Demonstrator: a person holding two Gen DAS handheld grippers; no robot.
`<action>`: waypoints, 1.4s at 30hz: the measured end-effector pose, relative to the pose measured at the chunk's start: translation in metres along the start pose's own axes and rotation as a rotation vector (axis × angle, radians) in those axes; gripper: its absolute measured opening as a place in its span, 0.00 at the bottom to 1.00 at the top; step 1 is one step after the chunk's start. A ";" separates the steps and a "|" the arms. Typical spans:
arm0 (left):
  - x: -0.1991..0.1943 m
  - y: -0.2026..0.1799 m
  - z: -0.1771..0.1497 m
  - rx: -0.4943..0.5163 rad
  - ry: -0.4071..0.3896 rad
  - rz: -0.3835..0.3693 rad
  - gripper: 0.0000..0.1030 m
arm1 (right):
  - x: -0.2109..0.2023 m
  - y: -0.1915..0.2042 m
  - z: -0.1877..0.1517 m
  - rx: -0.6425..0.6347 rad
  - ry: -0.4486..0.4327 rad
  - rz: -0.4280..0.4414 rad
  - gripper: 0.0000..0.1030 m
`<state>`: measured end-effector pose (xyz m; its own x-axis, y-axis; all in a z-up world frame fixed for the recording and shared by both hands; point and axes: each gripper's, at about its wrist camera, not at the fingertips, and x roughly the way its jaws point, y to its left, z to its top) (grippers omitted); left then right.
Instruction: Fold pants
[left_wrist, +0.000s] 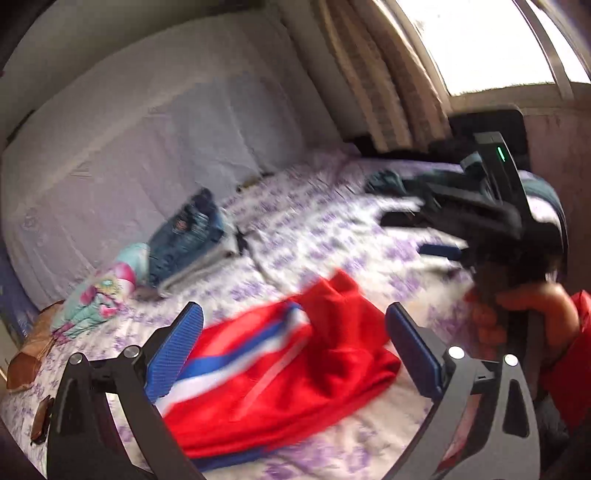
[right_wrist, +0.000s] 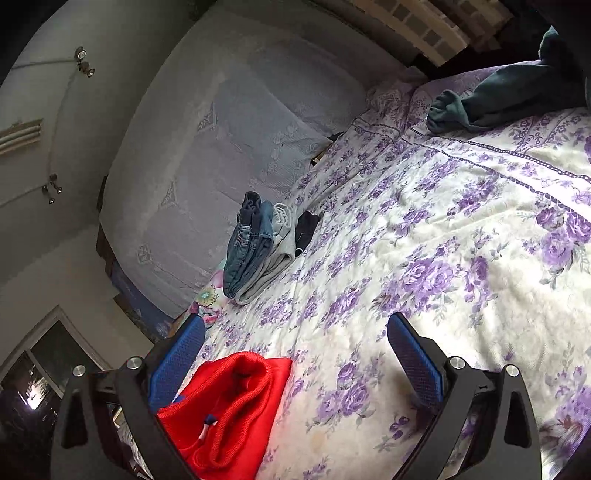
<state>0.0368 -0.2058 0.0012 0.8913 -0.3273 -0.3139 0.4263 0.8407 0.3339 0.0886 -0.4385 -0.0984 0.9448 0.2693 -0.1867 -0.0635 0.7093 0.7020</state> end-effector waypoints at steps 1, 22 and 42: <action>-0.008 0.004 0.007 -0.026 -0.011 0.037 0.95 | -0.002 0.004 -0.001 -0.012 -0.005 -0.026 0.96; 0.010 0.095 -0.067 -0.319 0.166 0.249 0.96 | -0.013 0.135 -0.054 -0.741 0.072 -0.322 0.96; 0.048 0.095 -0.102 -0.396 0.343 0.072 0.96 | 0.005 0.113 -0.046 -0.497 0.166 -0.173 0.96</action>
<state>0.1043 -0.0975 -0.0727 0.7859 -0.1580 -0.5978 0.2155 0.9762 0.0253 0.0712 -0.3271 -0.0517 0.8941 0.1922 -0.4045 -0.0942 0.9637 0.2496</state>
